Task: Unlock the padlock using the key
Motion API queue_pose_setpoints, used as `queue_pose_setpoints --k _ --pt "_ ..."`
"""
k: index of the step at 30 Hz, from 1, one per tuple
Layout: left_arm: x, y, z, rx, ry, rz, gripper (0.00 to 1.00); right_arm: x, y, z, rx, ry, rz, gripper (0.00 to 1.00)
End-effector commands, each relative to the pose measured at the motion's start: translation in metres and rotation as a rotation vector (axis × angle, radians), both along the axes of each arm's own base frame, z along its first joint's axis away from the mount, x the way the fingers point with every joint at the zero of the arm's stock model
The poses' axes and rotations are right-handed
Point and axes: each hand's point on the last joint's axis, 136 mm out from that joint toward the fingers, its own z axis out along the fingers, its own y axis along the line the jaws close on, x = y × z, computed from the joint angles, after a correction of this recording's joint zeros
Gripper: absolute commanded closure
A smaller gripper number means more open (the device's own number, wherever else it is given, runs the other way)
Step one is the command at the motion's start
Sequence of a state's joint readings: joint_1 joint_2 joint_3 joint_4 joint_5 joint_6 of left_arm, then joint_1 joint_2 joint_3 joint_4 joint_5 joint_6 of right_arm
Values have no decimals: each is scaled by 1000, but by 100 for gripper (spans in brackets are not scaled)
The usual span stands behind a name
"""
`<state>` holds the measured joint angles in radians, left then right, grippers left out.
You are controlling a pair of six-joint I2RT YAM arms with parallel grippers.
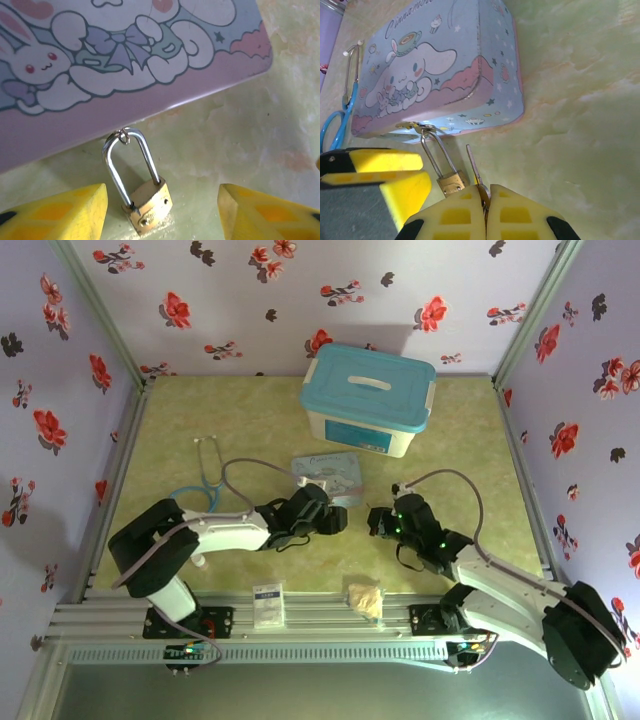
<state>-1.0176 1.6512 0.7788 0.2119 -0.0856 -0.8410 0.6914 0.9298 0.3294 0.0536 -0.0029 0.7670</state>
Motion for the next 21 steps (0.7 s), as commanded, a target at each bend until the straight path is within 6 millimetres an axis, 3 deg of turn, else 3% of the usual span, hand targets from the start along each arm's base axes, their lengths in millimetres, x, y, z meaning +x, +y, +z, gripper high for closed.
queue_pose_setpoints --k 1,10,13,18,21 --pt "5 -3 -16 -24 -4 40 40 -1 -8 -4 -9 -4 -25 100" --pt "11 0 -39 2 -5 79 49 -3 -10 -4 2 -11 -32 100" --pt "7 -4 -48 -18 23 77 57 -3 -10 -6 3 -8 -33 100" --pt "6 -2 -49 -40 7 110 68 -4 -7 -10 27 3 -29 100" --pt "7 1 -47 -42 5 129 73 -5 7 -13 127 -7 4 100"
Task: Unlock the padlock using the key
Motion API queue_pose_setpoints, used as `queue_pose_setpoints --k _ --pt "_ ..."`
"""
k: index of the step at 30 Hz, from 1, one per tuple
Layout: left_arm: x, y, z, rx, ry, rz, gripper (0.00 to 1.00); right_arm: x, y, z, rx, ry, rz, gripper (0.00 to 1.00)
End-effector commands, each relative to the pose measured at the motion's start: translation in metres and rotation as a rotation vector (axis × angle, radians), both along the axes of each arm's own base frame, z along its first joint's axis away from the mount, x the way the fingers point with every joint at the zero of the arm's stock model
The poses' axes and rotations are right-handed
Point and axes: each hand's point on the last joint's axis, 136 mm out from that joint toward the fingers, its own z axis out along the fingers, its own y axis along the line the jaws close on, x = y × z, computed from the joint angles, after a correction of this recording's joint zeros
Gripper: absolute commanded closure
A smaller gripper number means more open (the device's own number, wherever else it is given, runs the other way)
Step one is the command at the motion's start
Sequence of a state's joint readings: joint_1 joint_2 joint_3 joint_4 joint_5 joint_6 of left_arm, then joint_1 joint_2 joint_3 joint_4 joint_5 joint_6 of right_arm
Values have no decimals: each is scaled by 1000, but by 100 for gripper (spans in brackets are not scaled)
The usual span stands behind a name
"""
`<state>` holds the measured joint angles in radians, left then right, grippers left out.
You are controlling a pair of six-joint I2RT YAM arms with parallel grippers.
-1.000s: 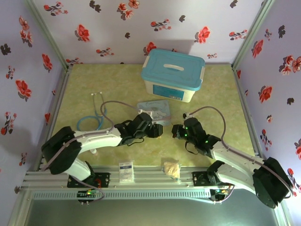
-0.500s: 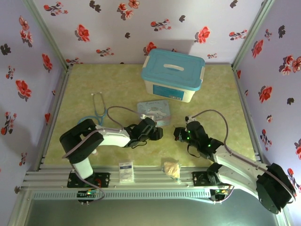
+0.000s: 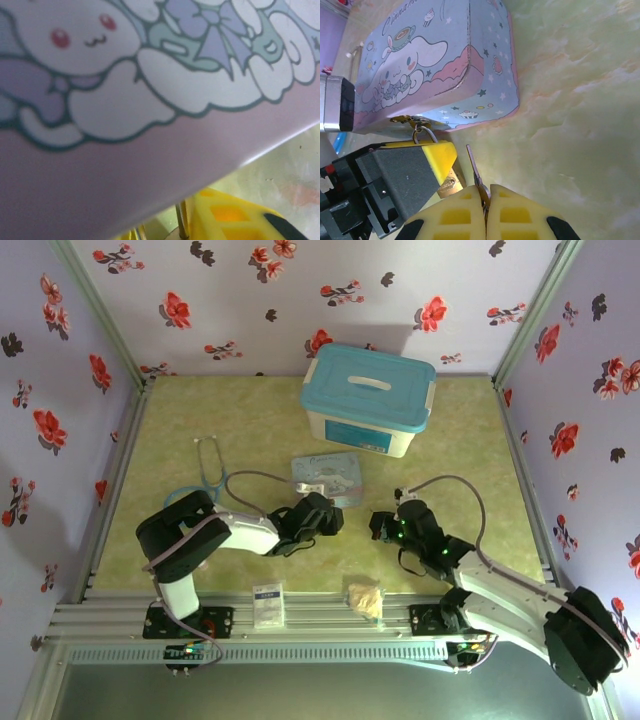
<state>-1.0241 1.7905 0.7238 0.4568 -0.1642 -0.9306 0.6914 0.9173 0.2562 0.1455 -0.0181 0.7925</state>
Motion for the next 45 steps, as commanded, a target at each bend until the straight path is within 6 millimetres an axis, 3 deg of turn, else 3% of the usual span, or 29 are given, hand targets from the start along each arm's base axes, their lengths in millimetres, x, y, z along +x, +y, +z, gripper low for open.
queue_pose_setpoints --k 1,6,10,16,22,29,36,45 --pt "-7 4 -14 6 25 20 77 0 14 -2 120 -11 28 100" --pt "-7 3 -11 -3 26 22 85 -10 37 -20 182 74 145 100" --pt "-7 3 -8 -21 32 32 91 -15 52 -19 245 113 217 100" --pt "-5 1 5 -74 35 63 100 -15 42 -34 321 232 182 100" --pt "-1 -2 28 -202 21 109 100 -14 47 -35 408 307 236 100" --pt "5 10 46 -258 -24 173 100 -13 61 -42 449 386 282 100" --pt "10 21 47 -301 -38 244 100 -13 72 -38 536 402 320 100" --pt "16 18 48 -399 -29 281 100 -17 78 -39 582 403 330 100"
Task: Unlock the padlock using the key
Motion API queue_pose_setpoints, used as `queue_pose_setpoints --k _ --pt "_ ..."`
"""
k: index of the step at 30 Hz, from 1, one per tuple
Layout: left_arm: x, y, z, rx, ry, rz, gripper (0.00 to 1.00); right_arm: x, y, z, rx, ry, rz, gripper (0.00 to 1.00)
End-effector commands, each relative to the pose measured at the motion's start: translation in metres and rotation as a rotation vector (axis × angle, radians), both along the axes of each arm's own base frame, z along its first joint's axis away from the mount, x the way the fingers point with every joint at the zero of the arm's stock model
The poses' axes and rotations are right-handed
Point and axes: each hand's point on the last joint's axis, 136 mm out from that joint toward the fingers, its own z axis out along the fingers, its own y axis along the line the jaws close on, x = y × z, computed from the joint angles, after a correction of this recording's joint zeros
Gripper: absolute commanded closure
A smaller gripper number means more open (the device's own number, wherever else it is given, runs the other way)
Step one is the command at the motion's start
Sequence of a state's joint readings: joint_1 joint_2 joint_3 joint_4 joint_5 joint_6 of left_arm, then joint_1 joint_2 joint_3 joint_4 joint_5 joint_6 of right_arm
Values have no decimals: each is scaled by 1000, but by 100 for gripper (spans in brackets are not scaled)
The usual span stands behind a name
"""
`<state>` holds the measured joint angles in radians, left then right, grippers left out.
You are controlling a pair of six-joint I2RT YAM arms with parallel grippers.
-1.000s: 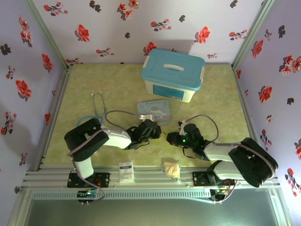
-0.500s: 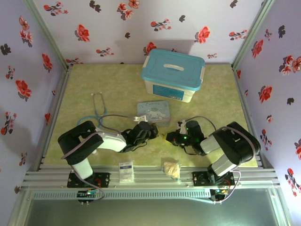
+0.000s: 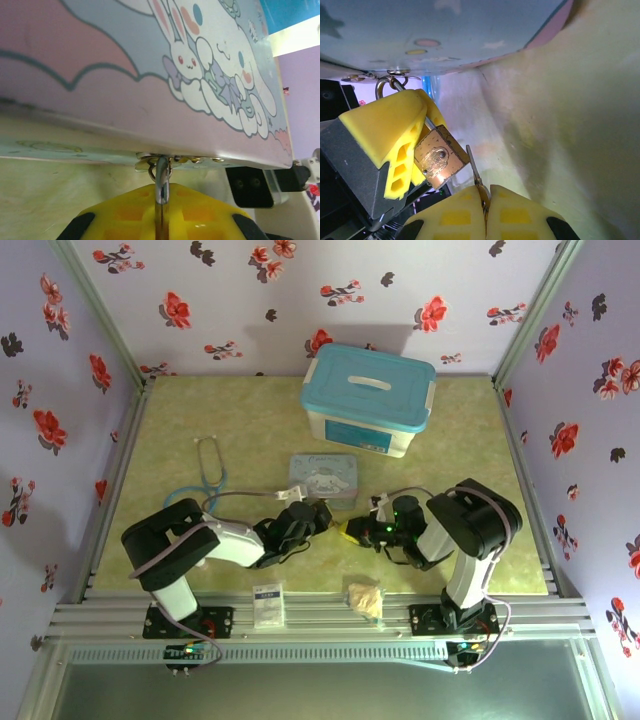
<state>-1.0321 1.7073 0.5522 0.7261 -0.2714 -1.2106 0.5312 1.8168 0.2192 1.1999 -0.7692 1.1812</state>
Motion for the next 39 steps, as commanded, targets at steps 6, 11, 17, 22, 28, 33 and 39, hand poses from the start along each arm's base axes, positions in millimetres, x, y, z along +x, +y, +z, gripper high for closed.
queue_pose_setpoints --k 6,11,17,22,28,33,39 --pt "13 -3 19 -104 -49 64 100 -6 4 10 45 -30 22 100" --pt "15 -1 17 -90 -50 77 100 -8 2 9 41 -29 20 100" --pt "17 3 16 -86 -46 98 100 -13 -3 5 18 -20 14 100" --pt "18 -1 17 -106 -48 93 100 -9 0 15 48 -43 10 100" --pt "16 -5 16 -121 -46 77 100 -3 6 19 86 -41 7 100" --pt "16 -7 11 -140 -34 77 100 -4 6 18 81 -43 10 100" --pt "16 -11 7 -169 -14 76 100 -2 8 19 86 -46 13 100"
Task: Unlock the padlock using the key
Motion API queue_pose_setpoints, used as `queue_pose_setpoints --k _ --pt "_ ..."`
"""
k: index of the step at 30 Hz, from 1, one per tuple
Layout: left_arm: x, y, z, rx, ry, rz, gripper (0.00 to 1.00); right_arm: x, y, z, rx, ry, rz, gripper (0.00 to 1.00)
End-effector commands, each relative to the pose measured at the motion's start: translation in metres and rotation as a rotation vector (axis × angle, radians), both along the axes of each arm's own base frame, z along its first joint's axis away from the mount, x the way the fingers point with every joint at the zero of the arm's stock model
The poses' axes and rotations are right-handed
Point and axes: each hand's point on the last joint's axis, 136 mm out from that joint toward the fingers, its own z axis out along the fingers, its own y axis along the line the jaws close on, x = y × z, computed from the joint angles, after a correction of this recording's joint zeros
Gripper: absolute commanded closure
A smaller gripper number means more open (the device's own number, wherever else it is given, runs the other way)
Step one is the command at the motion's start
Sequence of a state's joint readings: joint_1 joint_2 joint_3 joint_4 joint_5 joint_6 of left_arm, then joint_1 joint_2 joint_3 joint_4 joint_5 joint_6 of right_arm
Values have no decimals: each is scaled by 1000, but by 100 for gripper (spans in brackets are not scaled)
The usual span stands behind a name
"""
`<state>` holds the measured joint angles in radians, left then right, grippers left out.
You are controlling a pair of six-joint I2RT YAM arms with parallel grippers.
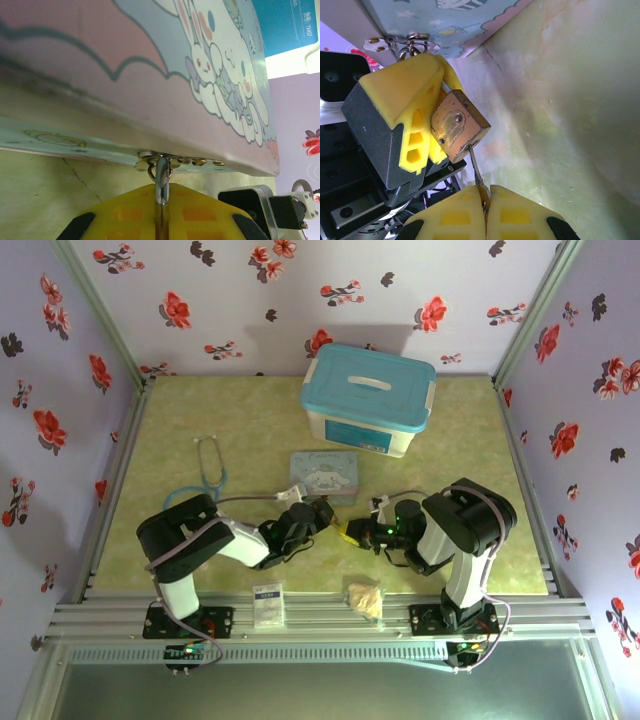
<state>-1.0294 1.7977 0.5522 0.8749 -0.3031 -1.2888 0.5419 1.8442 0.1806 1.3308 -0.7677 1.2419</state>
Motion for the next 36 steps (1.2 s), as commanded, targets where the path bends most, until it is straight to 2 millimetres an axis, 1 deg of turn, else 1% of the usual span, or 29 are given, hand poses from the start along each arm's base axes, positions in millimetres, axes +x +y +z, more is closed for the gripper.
queue_pose_setpoints --k 1,8,10,17,21,26,31,36 --pt "5 -6 10 -77 -12 14 100 3 7 13 40 -48 22 100" --pt "6 -4 12 -78 -17 18 100 2 3 -1 5 -31 1 100" --pt "5 -5 13 -83 -13 16 100 4 4 -1 5 -30 -1 100" --pt "4 -5 10 -106 -2 18 100 13 8 20 43 -97 -5 100" --pt "3 -6 12 -107 -7 12 100 15 10 28 58 -114 -4 100" --pt "2 -6 12 -122 -1 12 100 21 9 31 64 -119 -27 100" --pt "1 -6 9 -151 8 15 100 25 9 42 84 -140 -33 100" --pt "1 -8 12 -166 1 9 100 26 8 41 83 -135 -38 100"
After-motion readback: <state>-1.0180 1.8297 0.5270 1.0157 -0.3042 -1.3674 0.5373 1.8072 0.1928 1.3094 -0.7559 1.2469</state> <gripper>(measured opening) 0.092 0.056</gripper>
